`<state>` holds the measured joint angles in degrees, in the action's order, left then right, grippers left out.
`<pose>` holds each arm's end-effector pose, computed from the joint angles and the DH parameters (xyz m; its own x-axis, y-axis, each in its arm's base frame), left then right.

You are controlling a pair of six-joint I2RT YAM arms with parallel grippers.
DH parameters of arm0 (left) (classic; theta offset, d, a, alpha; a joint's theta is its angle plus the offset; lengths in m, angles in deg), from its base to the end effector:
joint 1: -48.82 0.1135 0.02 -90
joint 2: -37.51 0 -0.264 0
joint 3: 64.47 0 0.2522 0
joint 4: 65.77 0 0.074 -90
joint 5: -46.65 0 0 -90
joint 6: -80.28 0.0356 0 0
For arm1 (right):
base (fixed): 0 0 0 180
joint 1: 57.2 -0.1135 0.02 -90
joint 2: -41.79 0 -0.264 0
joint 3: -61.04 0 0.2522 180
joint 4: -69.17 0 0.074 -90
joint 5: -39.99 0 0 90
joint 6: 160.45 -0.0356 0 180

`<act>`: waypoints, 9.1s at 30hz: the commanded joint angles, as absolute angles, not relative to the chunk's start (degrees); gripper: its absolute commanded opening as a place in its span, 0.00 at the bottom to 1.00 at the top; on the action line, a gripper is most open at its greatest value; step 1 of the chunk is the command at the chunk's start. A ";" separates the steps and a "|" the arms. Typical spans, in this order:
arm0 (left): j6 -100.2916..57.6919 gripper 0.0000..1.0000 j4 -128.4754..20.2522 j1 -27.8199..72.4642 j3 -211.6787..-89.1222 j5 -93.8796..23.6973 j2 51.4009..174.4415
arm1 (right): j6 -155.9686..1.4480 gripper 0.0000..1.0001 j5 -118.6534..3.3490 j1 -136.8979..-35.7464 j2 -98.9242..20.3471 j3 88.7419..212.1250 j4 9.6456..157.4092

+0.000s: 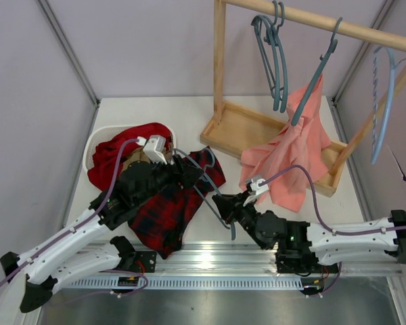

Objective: Place the skirt on the hanger

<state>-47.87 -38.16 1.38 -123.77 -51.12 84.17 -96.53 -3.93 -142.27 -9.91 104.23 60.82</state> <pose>0.1324 -0.1370 0.3325 -0.5336 -0.3238 -0.7813 0.3965 0.7202 -0.5693 0.0431 0.2015 0.2831 -0.2768 0.3392 -0.8991 -0.5650 0.6993 0.4378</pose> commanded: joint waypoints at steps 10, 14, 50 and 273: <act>-52.17 0.84 -35.22 1.19 -122.18 -48.45 75.22 | -100.86 0.00 5.54 -138.14 -22.79 113.73 50.24; -52.61 0.84 -37.41 0.92 -121.12 -46.69 75.39 | -99.89 0.00 5.19 -138.14 -27.62 116.63 47.78; -58.59 0.20 -50.78 1.18 -121.74 -51.88 86.38 | -96.54 0.03 -0.44 -139.64 -34.06 119.71 52.16; -52.61 0.07 -38.47 18.41 -110.22 -47.66 65.29 | -77.74 0.56 -44.39 -138.32 -52.24 119.98 56.31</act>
<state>-54.19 -37.51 18.15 -106.98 -46.29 65.18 -80.23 -44.58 -137.77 -50.87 121.28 61.87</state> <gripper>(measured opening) 0.145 0.563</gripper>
